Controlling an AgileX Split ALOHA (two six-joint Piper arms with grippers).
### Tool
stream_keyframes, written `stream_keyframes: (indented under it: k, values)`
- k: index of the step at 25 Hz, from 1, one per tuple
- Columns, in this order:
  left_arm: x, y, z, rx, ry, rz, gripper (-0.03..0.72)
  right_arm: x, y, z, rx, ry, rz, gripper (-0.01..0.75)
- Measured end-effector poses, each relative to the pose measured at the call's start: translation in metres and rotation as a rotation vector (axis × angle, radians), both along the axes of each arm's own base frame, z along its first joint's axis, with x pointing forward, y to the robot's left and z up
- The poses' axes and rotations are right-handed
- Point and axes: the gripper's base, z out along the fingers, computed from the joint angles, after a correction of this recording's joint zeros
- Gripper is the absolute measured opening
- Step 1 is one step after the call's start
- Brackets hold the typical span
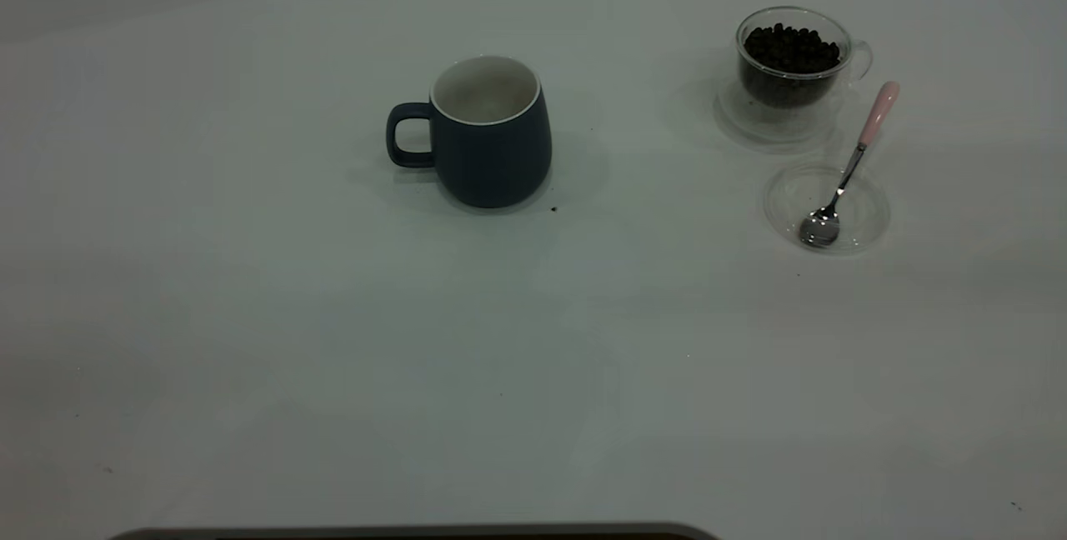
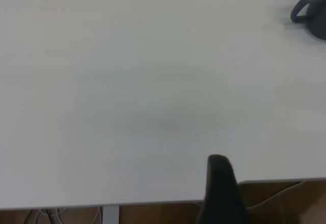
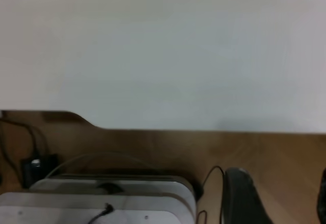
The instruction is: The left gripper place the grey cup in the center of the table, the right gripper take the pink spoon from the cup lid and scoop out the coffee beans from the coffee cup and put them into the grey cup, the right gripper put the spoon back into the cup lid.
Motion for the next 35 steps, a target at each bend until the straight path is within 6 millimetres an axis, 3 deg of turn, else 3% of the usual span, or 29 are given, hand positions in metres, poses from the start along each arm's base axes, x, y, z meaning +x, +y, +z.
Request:
stream_keyframes:
  k: [3,14,23,35]
  values:
    - [0.000,0.000,0.000,0.000,0.000,0.000,0.567,-0.010,-0.001,-0.007,-0.032,-0.064,-0.005,0.394]
    - [0.000,0.000,0.000,0.000,0.000,0.000,0.567,-0.018,0.001,-0.003,-0.042,-0.147,0.004,0.394]
    - [0.000,0.000,0.000,0.000,0.000,0.000,0.567,-0.067,0.007,0.005,-0.081,-0.474,0.003,0.394]
    - [0.000,0.000,0.000,0.003,0.000,-0.003,0.567,-0.068,0.008,0.004,-0.072,-0.472,0.007,0.394]
